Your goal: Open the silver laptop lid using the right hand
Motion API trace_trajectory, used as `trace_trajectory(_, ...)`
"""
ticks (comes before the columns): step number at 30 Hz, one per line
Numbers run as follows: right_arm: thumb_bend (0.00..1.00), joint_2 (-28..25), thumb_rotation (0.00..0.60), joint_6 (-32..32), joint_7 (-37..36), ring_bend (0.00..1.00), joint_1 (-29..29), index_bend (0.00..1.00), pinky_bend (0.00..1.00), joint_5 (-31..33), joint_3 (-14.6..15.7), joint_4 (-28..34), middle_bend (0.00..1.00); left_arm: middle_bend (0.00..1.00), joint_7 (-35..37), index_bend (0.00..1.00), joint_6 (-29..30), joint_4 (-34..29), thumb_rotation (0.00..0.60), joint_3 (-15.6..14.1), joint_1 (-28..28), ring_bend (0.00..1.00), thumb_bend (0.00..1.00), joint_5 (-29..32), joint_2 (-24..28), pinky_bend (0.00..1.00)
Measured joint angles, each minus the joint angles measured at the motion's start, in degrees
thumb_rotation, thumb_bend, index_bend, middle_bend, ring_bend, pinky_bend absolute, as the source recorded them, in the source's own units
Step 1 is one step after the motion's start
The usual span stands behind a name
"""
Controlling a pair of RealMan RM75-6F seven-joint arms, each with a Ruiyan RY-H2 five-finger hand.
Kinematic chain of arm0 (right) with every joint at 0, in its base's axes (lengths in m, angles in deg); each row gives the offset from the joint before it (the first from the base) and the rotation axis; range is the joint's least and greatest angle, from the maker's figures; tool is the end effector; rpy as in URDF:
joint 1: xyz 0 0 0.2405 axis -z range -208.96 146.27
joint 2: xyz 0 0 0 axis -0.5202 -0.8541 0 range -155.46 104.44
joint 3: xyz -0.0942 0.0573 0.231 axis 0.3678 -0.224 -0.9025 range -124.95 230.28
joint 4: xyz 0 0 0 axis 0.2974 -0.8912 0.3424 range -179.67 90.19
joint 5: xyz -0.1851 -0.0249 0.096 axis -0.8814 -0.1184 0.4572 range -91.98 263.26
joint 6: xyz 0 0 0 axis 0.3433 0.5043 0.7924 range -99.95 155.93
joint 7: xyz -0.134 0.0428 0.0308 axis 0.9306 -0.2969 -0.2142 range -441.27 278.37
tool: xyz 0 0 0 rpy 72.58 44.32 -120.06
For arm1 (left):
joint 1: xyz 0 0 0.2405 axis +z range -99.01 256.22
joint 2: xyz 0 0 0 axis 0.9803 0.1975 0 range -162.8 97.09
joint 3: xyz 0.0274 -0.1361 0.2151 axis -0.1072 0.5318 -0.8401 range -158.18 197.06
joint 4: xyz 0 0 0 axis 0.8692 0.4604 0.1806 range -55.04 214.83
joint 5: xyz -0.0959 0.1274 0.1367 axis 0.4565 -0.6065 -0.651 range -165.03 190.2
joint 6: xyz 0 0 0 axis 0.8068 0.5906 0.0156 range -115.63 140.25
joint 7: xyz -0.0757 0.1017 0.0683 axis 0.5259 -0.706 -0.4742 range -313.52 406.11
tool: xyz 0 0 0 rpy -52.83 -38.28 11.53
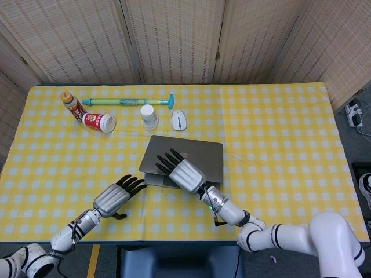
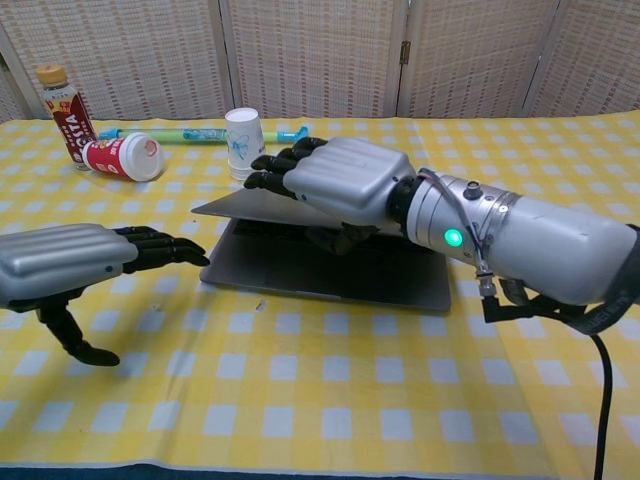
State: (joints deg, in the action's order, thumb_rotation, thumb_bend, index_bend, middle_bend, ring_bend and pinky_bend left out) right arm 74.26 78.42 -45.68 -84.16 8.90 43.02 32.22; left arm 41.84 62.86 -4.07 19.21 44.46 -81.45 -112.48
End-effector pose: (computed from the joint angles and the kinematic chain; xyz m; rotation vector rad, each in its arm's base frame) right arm -0.0571 -0.3315 -0.0809 2.2116 -0.3141 0.9222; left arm -0.2111 0.2757 -0.0054 -2.2445 -0.8092 -0.7996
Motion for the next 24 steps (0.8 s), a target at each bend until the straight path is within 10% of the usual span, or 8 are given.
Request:
trace_trajectory(4, 0.59, 0.07, 0.6, 0.04, 0.73, 0.0, -0.19, 0.0, 0.0, 0.45, 0.17, -0.06, 0.0, 0.05, 0.85, 0.0, -3.6, -0.17, 0.6, 0.45, -1.95, 0.03, 0.27, 2.43, -0.16, 0.0)
trace_trajectory(10, 0.59, 0.04, 0.6, 0.23, 1.11, 0.0, -0.47, 0.0, 0.0, 0.93, 0.25, 0.13, 0.0, 0.05, 3.76, 0.0, -7.52, -1.21, 0.6, 0.96, -4.93, 0.01, 0.63, 5.34, 0.92, 0.0)
trace_trajectory(24, 0.59, 0.16, 0.6, 0.34, 1.5, 0.0, -0.99, 0.0, 0.0, 1.54, 0.58, 0.0, 0.0, 0.05, 5.59, 0.0, -11.81, 1.81, 0.507, 1.42, -8.44, 0.01, 0.84, 9.82, -1.0, 0.0)
